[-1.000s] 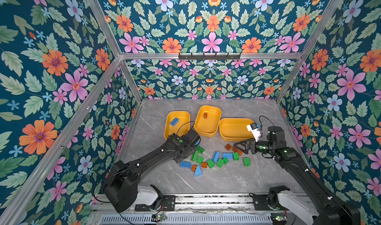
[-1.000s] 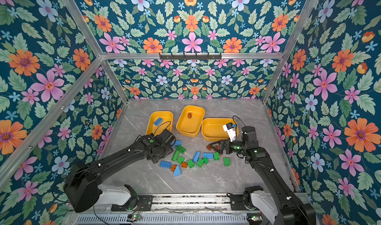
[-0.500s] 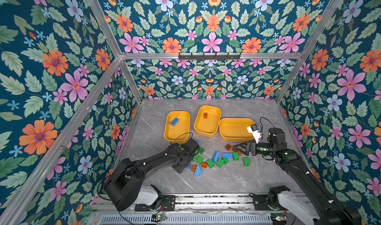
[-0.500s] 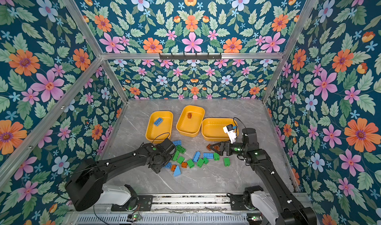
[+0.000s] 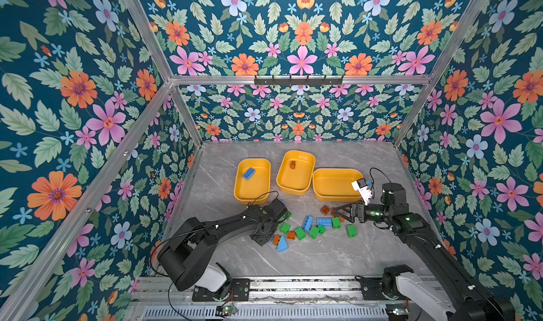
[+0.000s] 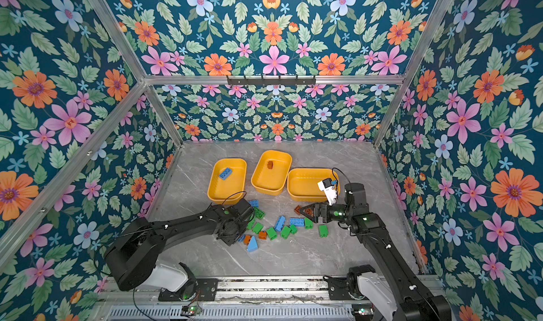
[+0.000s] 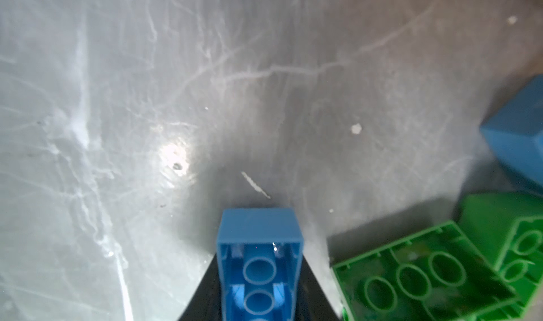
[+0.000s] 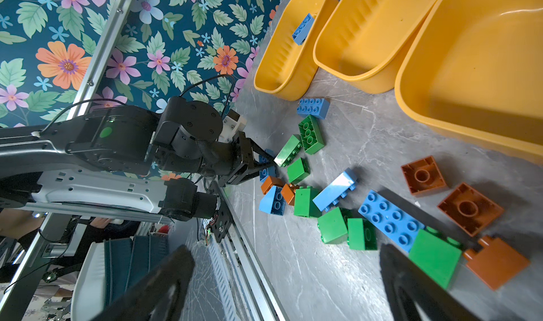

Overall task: Sort the legos into containers by color
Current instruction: 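Lower left gripper and grasp another blue brick, then carry blue brick into the bin nearest left gripper and release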

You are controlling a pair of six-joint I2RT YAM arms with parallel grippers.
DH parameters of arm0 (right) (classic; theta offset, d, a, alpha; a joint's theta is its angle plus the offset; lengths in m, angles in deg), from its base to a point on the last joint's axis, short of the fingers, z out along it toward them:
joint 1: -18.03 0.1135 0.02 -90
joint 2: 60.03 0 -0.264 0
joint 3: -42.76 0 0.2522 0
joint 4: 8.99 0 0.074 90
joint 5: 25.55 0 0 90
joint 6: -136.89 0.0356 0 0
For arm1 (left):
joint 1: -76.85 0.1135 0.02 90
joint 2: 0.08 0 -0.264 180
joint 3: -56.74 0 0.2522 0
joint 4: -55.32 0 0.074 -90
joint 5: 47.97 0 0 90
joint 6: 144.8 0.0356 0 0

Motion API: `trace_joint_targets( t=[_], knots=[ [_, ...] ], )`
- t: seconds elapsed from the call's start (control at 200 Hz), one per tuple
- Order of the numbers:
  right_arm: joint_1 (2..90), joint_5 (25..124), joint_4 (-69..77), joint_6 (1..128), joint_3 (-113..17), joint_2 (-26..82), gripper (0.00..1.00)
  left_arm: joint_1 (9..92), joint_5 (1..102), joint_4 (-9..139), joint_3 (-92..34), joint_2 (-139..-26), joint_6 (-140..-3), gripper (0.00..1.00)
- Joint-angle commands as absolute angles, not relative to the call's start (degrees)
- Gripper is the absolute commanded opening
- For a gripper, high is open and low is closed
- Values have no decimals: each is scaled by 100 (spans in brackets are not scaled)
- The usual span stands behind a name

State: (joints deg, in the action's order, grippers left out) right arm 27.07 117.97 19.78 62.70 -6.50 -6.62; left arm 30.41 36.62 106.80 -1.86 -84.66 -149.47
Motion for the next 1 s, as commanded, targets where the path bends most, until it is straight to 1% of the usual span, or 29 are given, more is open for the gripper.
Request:
trace_joint_targets(
  t=[0.0, 0.13, 0.225, 0.405, 0.53, 0.615, 0.79, 0.995],
  knots=[
    [2712, 11806, 1959, 6166, -677, -635, 99, 3073, 3397, 11167, -381, -8438, -14734, 22],
    [2712, 11833, 1845, 6223, -728, -586, 99, 3223, 3106, 11653, -831, -8367, -14238, 22],
    [2709, 11917, 1772, 6279, -789, -556, 99, 3458, 2837, 12155, -1407, -8393, -13477, 22],
    [2710, 12055, 1449, 6528, -842, -512, 99, 4312, 2273, 12566, -2593, -8669, -11363, 23],
    [2712, 12080, 1305, 6648, -857, -475, 99, 4846, 2126, 12426, -3315, -9142, -9963, 22],
    [2709, 12070, 1277, 6682, -870, -469, 99, 5060, 1995, 12306, -3724, -9546, -9221, 22],
    [2711, 12041, 1312, 6680, -866, -473, 99, 5504, 2028, 11828, -4095, -10263, -8337, 23],
    [2715, 11965, 1376, 6650, -846, -484, 99, 5698, 2163, 11311, -4351, -10954, -7871, 26]
  ],
)
